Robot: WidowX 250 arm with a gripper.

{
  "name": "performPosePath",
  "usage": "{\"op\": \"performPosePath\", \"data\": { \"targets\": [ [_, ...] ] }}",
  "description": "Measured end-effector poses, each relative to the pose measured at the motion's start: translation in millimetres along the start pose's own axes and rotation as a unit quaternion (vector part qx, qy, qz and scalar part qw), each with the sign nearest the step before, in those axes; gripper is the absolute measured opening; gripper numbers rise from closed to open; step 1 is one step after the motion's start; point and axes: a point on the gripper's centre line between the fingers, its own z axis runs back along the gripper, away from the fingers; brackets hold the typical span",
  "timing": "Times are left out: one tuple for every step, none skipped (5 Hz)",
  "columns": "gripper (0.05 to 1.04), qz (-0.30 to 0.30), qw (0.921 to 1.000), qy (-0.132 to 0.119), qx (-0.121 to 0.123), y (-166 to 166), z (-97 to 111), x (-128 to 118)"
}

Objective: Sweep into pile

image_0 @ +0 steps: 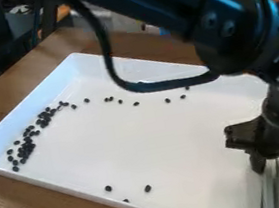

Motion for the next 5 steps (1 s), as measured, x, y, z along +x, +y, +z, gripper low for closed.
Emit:
{"op": "performPosePath", "data": {
  "targets": [
    [0.379,-0.014,0.9998,0.011,0.001,22.3,3.9,-9.6],
    [0.379,-0.018,0.9998,0.010,0.003,53.6,5.5,-12.1],
    [0.379,-0.021,0.9998,-0.003,0.000,75.5,4.5,-10.3],
    [0.379,-0.027,0.9994,-0.023,-0.001,100.3,2.1,-5.9],
    [0.379,-0.036,0.9984,-0.043,0.004,118.5,0.7,-4.7]
  ]
}}
